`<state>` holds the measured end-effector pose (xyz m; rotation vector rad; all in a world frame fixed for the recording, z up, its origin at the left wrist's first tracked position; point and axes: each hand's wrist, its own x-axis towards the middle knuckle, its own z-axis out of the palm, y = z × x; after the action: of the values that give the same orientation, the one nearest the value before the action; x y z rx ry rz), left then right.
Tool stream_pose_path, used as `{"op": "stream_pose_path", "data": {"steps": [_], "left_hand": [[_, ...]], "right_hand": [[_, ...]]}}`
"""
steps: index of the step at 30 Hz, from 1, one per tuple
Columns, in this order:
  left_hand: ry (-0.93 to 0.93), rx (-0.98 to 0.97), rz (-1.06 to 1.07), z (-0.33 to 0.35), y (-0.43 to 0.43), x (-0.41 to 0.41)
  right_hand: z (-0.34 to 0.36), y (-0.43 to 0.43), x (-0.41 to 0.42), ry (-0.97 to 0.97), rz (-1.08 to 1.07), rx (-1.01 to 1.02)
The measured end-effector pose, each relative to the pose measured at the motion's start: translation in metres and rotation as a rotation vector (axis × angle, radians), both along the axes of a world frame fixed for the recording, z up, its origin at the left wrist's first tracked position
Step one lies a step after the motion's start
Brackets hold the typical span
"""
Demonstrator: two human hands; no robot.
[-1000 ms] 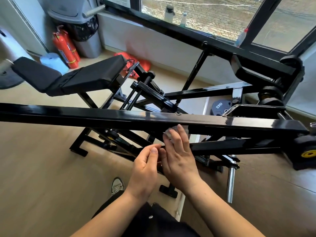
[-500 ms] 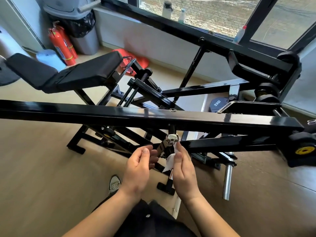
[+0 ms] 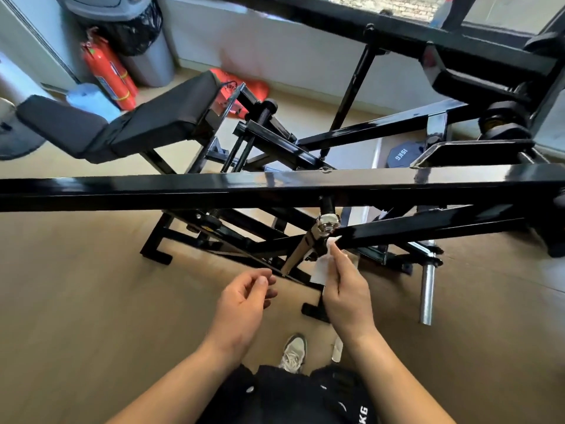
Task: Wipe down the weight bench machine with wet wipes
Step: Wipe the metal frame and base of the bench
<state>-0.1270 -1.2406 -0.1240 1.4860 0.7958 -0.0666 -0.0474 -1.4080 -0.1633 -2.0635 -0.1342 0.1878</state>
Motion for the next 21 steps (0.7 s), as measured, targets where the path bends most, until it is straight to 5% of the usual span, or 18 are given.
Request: {"op": "stream_pose_path", "data": {"steps": [6,10,16,21], "left_hand": [[-0.112,-0.159,-0.334,0.03,0.009,0.009],[-0.071,-0.371,-0.332,0.035,0.027,0.004],[0.03,-0.438,-0.312,0.021,0.041,-0.019],[0.096,-0.398,-0.289,0.009,0.051,-0.033]], "right_hand": [[0.036,0.041,-0.055,-0.161,0.049,0.113],[0.041,0.073,-0.078,-0.078,0.118,0.12],[0.044,0.088,-0.115,-0.057,0.079,0.056],[0.046,0.087,-0.144,0.017,-0.161,0.035]]}}
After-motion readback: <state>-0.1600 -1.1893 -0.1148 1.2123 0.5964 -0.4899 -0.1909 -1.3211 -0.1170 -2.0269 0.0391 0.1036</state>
